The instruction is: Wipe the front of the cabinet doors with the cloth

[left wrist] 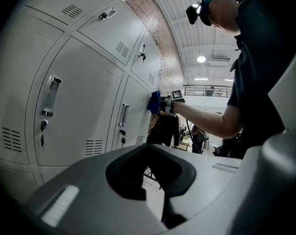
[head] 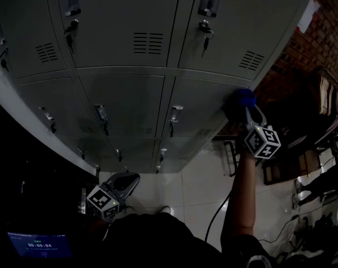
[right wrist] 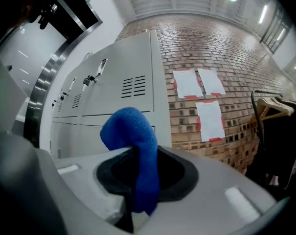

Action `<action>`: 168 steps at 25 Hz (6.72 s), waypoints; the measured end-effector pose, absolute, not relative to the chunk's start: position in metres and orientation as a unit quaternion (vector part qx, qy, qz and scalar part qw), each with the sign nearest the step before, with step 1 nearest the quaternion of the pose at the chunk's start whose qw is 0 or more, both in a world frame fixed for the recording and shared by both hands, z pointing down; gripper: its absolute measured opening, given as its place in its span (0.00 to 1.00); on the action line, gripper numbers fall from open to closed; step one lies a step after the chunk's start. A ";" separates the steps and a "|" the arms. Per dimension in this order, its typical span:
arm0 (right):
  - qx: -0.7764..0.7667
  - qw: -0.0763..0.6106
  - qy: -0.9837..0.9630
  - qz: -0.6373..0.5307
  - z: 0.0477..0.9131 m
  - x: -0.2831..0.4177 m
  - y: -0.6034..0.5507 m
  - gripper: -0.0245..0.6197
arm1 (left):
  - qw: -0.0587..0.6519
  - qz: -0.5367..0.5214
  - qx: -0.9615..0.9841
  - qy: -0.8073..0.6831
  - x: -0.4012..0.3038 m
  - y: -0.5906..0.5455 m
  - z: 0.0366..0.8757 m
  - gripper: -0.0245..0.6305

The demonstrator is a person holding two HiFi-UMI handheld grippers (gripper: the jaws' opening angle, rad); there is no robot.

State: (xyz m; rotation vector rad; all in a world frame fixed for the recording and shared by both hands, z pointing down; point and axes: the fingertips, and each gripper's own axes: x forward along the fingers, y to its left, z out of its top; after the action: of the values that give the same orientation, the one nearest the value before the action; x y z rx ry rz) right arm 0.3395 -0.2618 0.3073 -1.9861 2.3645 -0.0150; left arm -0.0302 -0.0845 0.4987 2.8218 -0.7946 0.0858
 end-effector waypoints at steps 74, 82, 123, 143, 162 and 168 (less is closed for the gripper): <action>-0.645 0.013 0.764 -0.018 0.375 0.306 -0.260 0.16 | 0.115 0.036 0.949 -0.292 -0.060 -0.074 0.509 0.04; -0.541 -0.007 0.841 -0.027 0.398 0.167 -0.269 0.16 | 0.118 0.032 0.945 -0.305 -0.077 -0.068 0.511 0.04; -0.660 -0.021 0.744 -0.102 0.457 0.356 -0.285 0.16 | 0.127 0.052 0.950 -0.280 -0.035 -0.084 0.521 0.04; -0.534 -0.037 0.842 -0.074 0.480 0.171 -0.271 0.16 | 0.126 0.046 0.945 -0.298 -0.066 -0.063 0.522 0.04; -0.521 -0.071 0.848 -0.066 0.508 0.154 -0.295 0.16 | 0.127 0.047 0.938 -0.320 -0.088 -0.064 0.518 0.04; -0.575 -0.073 0.810 -0.088 0.524 0.223 -0.291 0.16 | 0.129 0.053 0.942 -0.307 -0.072 -0.071 0.524 0.04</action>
State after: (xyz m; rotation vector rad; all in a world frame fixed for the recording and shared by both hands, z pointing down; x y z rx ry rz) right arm 0.2227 -0.2911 0.5237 -1.8940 2.6710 -0.2908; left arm -0.0724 -0.0711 0.5242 2.7365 -0.8911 0.1530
